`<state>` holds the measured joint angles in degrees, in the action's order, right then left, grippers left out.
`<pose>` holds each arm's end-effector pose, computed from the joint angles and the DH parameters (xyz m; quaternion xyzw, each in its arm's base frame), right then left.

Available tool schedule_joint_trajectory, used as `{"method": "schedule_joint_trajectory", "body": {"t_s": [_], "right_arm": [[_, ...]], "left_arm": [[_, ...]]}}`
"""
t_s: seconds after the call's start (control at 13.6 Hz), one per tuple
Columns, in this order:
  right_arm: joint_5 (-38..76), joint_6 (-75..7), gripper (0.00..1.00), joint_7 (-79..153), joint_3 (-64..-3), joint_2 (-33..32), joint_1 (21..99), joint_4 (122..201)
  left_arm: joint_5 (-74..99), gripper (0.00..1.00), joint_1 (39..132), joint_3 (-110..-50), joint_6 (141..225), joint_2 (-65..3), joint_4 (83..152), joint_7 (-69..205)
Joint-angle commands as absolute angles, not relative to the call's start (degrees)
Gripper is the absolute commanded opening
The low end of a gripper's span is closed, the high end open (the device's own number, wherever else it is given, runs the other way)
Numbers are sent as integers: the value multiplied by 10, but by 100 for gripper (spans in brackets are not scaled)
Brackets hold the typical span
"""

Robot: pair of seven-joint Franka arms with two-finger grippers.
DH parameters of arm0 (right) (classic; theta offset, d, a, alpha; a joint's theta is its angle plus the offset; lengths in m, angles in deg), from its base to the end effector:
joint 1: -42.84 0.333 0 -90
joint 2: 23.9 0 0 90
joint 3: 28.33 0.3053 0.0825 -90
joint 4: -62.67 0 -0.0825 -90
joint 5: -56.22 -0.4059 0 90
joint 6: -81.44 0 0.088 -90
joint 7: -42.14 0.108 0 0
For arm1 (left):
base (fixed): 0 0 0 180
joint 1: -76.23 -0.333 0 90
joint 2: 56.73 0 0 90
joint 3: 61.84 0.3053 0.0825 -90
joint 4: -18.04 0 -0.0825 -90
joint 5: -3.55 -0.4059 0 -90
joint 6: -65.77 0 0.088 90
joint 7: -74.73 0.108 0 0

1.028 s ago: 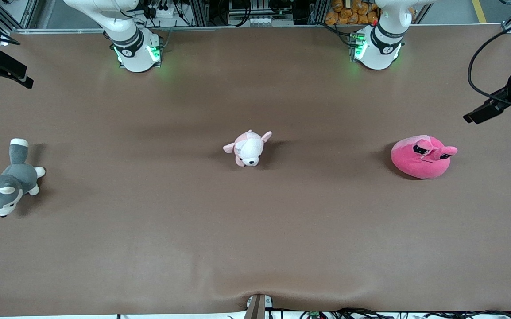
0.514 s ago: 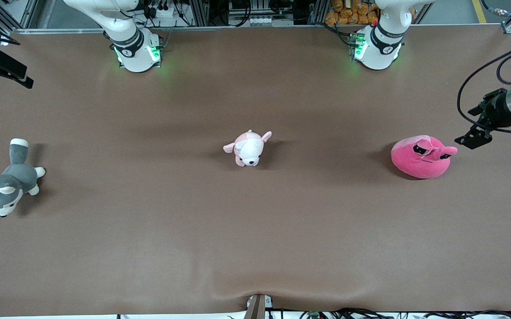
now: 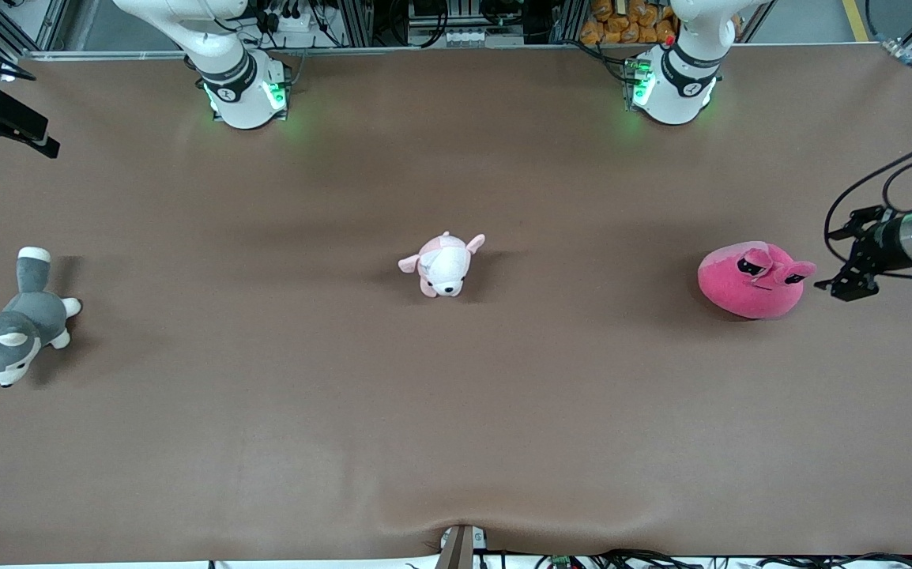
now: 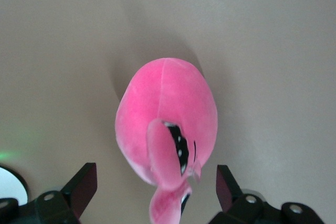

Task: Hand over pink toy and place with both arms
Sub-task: 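Move the left gripper down toward the pink plush toy, then grasp the pink toy's neck with the left gripper and lift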

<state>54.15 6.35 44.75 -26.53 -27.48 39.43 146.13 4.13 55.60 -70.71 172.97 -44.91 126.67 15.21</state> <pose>0.5270 -0.0096 0.6805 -0.9984 0.0329 0.0419 0.0163 0.5830 0.1233 0.3565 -0.8061 -0.5803 0.1127 0.0275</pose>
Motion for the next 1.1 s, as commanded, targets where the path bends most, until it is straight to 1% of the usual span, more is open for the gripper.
{"method": "schedule_joint_trajectory", "body": {"t_s": [0.0, 0.15, 0.51, 0.66, 0.73, 1.03], "right_arm": [[530, 71, 100, 445, -257, -271, 379, 1451], [530, 70, 100, 445, -257, -271, 379, 1451], [529, 70, 100, 445, -257, -271, 379, 1451], [530, 70, 100, 445, -257, -271, 379, 1451], [530, 70, 100, 445, -257, -271, 379, 1451], [530, 70, 100, 445, -257, -271, 380, 1451]], "left_arm": [[82, 100, 540, -712, 1735, -429, 1259, 143], [96, 100, 538, -712, 1748, -414, 1261, 142], [107, 100, 526, -712, 1748, -398, 1262, 141], [117, 82, 525, -712, 1744, -397, 1262, 141], [122, 68, 523, -712, 1743, -397, 1264, 145], [123, 6, 519, -714, 1742, -391, 1264, 149]]}}
